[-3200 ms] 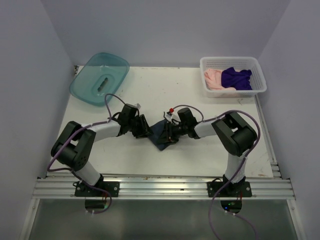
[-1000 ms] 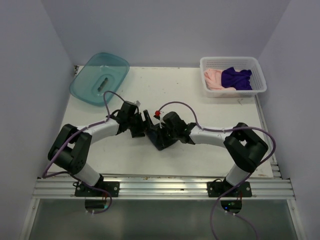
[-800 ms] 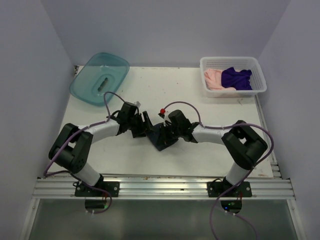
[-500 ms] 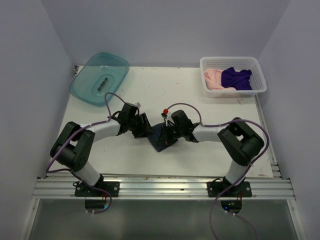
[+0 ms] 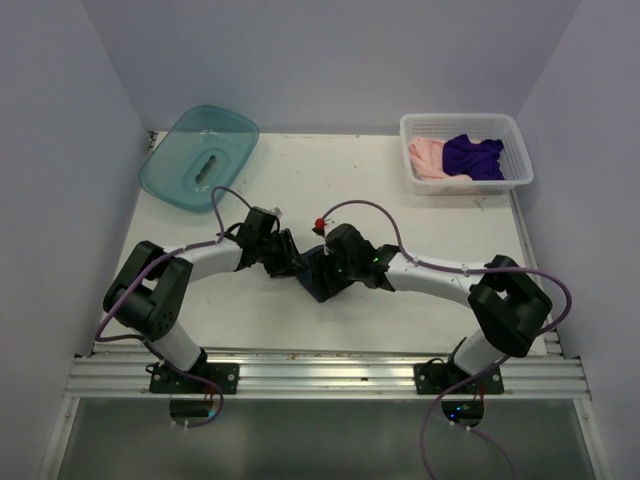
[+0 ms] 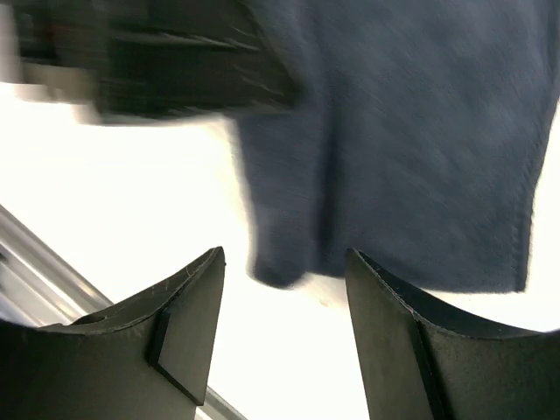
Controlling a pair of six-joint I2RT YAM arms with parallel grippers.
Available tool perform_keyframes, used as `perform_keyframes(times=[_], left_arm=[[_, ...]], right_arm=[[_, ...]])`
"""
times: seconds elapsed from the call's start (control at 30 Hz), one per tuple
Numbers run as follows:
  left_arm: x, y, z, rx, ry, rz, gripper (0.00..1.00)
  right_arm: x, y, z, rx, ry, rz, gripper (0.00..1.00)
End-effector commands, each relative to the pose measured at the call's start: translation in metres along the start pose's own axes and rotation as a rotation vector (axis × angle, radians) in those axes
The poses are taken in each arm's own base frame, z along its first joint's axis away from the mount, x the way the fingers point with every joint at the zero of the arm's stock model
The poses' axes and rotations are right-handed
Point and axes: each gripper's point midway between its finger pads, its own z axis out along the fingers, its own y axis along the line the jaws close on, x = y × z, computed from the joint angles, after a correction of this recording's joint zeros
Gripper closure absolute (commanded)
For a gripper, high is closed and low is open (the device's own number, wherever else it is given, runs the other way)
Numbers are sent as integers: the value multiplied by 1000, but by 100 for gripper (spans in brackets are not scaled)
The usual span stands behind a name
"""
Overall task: Roll the towels
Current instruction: Roll the towel
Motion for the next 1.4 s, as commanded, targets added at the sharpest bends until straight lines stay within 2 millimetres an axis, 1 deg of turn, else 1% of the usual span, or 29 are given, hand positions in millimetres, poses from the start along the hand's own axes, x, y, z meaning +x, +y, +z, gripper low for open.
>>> perform_keyframes(times=[0.0, 0.03, 0.07, 0.1, 0.13, 0.17, 0.2, 0.23, 0.3, 0.33, 0.37, 0.43, 0.53, 0.77, 0.83, 0.97, 1.03, 1.07, 1.1, 1.13, 1.17, 1.2, 1.23, 1.27, 1.33, 1.37], left_arm=[[-5, -4, 2, -7, -12, 5, 53], [-5, -4, 2, -6, -11, 5, 53], [-5, -3, 3, -8, -11, 0, 53], [-4, -3, 3, -8, -9, -1, 53], [-4, -2, 3, -11, -8, -4, 53], [-4, -2, 3, -10, -8, -4, 53], [-3, -1, 4, -13, -5, -5, 53], [-2, 0, 4, -14, -4, -7, 53], [0, 1, 5, -15, 3, -9, 53], [-1, 0, 5, -14, 2, -9, 53], [-1, 1, 4, -14, 2, -10, 53], [-1, 0, 4, -13, 1, -7, 53], [-1, 0, 5, -13, 3, -7, 53], [-1, -1, 3, -10, 3, -6, 53], [-1, -2, 2, -7, 1, -9, 53], [-3, -4, 2, -3, -1, -9, 51], [-3, -5, 1, -2, 0, -9, 49], [-4, -6, 0, 2, -3, -7, 48], [-3, -7, 0, 3, -1, -6, 43], [-3, -7, -1, 5, 1, -4, 40], [-3, -8, -2, 6, 0, -1, 37], [-5, -11, -4, 11, -3, 3, 30], [-6, -11, -6, 9, -4, 4, 27], [-9, -15, -11, 19, -17, 13, 25], [-13, -18, -16, 29, -32, 18, 18], [-16, -22, -21, 41, -46, 27, 15]], right_arm=[[-30, 6, -18, 246, -104, -237, 39], [-29, 7, -19, 286, -97, -293, 39], [-33, 25, -18, 286, -114, -347, 39], [-33, 29, -18, 308, -118, -385, 40], [-31, 21, -14, 406, -114, -439, 40], [-38, 31, -14, 426, -130, -499, 40], [-33, 40, -13, 448, -131, -551, 40], [-29, 33, -7, 512, -111, -601, 40], [-26, 39, -3, 534, -118, -641, 41], [-25, 39, -1, 542, -121, -650, 41], [-24, 35, 1, 568, -123, -655, 42], [-24, 33, 4, 582, -131, -658, 42], [-19, 27, 11, 597, -122, -672, 43], [-2, 17, 28, 597, -88, -679, 45], [2, 16, 34, 588, -82, -672, 46], [10, 11, 40, 592, -72, -664, 55], [10, 11, 41, 587, -78, -652, 68], [10, 10, 41, 585, -80, -645, 72], [9, 11, 40, 579, -83, -639, 79], [9, 11, 41, 569, -88, -618, 83], [9, 10, 39, 538, -80, -594, 85], [10, 10, 40, 504, -76, -566, 87], [7, 14, 40, 461, -93, -526, 87], [9, 12, 38, 403, -76, -482, 89], [4, 14, 36, 332, -96, -416, 90], [7, 4, 35, 315, -81, -383, 90]])
